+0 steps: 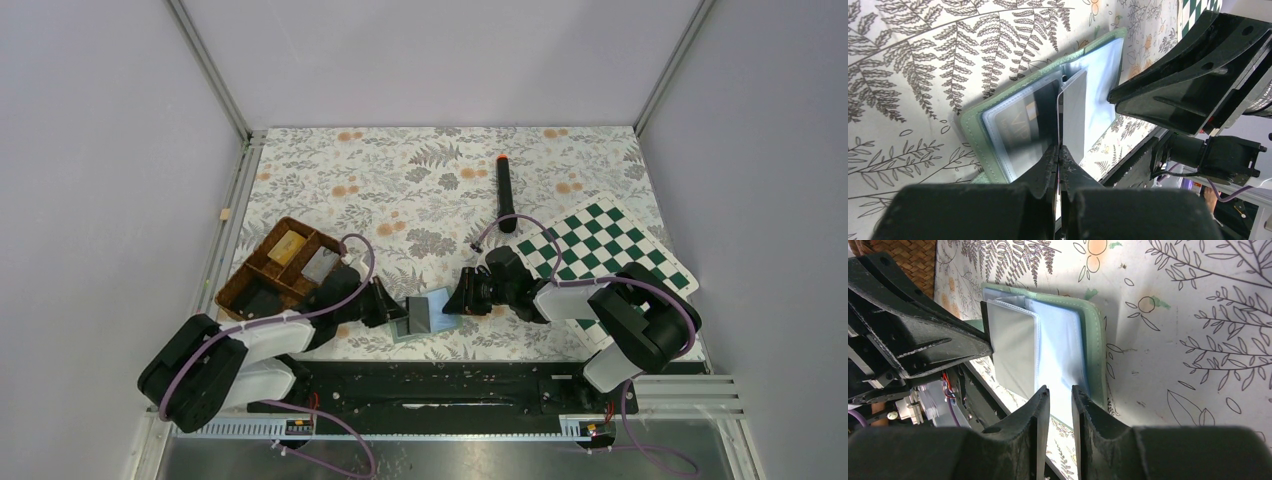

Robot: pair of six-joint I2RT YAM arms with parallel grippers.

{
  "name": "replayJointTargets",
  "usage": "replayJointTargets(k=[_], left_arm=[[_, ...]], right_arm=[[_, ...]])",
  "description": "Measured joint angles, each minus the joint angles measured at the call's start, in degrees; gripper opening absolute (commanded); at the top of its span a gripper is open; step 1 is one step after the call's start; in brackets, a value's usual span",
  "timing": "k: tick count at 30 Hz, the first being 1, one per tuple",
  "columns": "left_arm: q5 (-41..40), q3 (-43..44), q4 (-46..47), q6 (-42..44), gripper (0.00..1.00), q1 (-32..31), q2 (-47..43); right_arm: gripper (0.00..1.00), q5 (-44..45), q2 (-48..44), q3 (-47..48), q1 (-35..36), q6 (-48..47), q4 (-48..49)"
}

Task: Take the credit cards out of the card holder
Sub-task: Remove the credit card from the card holder.

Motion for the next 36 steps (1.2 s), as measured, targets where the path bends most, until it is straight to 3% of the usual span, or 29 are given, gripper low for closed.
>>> replayJointTargets(k=[14,22,36], left_arm=[[4.87,3.1,0.31,0.15,0.0,0.57,4.22],[6.8,3.54,1.55,-0.81,0.0,0.59,7.98],[-0.92,5.16,-8.0,-2.69,0.0,1.42,1.6]], right_arm=[[0.31,-0.98,-4.48,0.57,-0.22,-0.13,-3.39],[0.29,-2.62,-0.13,3.45,0.24,0.11,-2.45],[0.27,-2.08,4.76,5.79,0.2,0.5,-4.13]])
